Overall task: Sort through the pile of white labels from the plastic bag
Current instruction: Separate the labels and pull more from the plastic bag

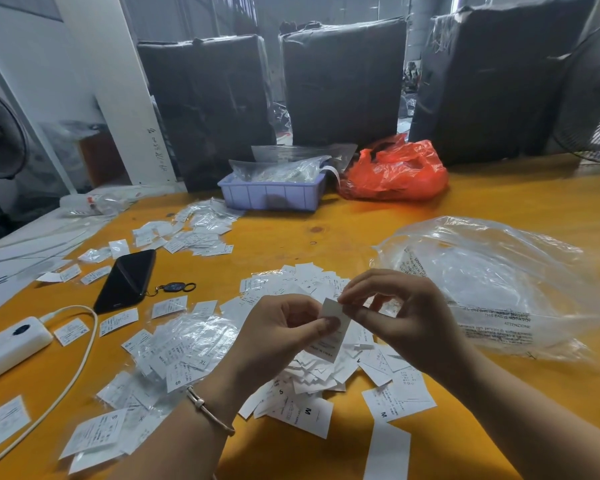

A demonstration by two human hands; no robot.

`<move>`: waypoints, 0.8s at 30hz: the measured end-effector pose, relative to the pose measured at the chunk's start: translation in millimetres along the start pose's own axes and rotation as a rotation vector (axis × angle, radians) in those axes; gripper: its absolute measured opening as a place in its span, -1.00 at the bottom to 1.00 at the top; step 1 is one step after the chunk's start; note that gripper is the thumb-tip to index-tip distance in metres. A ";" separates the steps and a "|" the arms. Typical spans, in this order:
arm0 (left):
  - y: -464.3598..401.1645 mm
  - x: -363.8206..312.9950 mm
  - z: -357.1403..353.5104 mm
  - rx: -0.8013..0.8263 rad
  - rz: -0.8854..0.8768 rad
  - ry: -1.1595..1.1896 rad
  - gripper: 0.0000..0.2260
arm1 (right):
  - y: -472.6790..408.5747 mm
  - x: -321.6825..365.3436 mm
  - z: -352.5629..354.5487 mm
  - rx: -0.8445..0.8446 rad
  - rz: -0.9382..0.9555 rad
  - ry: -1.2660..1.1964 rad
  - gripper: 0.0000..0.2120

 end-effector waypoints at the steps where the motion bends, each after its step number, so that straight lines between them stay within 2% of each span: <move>1: 0.0 -0.5 0.5 0.000 -0.006 0.002 -0.77 | -0.6 -1.0 0.5 0.006 -0.008 -0.021 -0.89; 5: 0.3 -3.1 0.7 0.010 -0.033 -0.006 -0.81 | 0.0 -10.9 -8.1 0.091 -0.103 -0.116 -0.95; 9: -0.4 -0.3 0.5 0.015 -0.023 -0.001 -0.81 | 1.5 -20.2 -17.8 0.165 -0.158 -0.106 -0.94; 12: -1.3 0.5 0.3 0.012 -0.024 -0.040 -0.79 | 1.1 -22.3 -16.0 0.144 -0.163 -0.100 -0.93; 14: -1.6 -1.2 2.6 -0.009 -0.030 -0.068 -0.80 | -0.1 -20.7 -5.4 0.049 -0.145 -0.066 -0.92; 17: -2.0 -5.1 13.8 -0.068 -0.033 -0.096 -0.85 | 0.0 -15.7 23.8 -0.175 -0.053 0.244 -0.83; 19: -1.8 -8.5 25.5 -0.118 -0.024 -0.099 -0.92 | 0.0 -18.6 41.9 -0.262 -0.073 0.511 -0.73; 22: -2.0 -13.3 47.0 -0.198 0.024 -0.176 -0.96 | -2.0 -50.1 56.8 -0.171 -0.317 0.789 -0.65; 24: -2.0 -9.4 63.6 -0.222 0.143 -0.296 -0.93 | 0.4 -74.9 61.7 -0.066 -0.475 0.950 -0.71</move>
Point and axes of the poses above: each hand's wrist, its own y-axis away from the middle knuckle, its own z-axis out of the back of the hand, x = y × z, the point moved 9 cm from there along -y, towards the middle knuckle, and after that the axes turned 4 degrees about y, right-handed, at the moved point
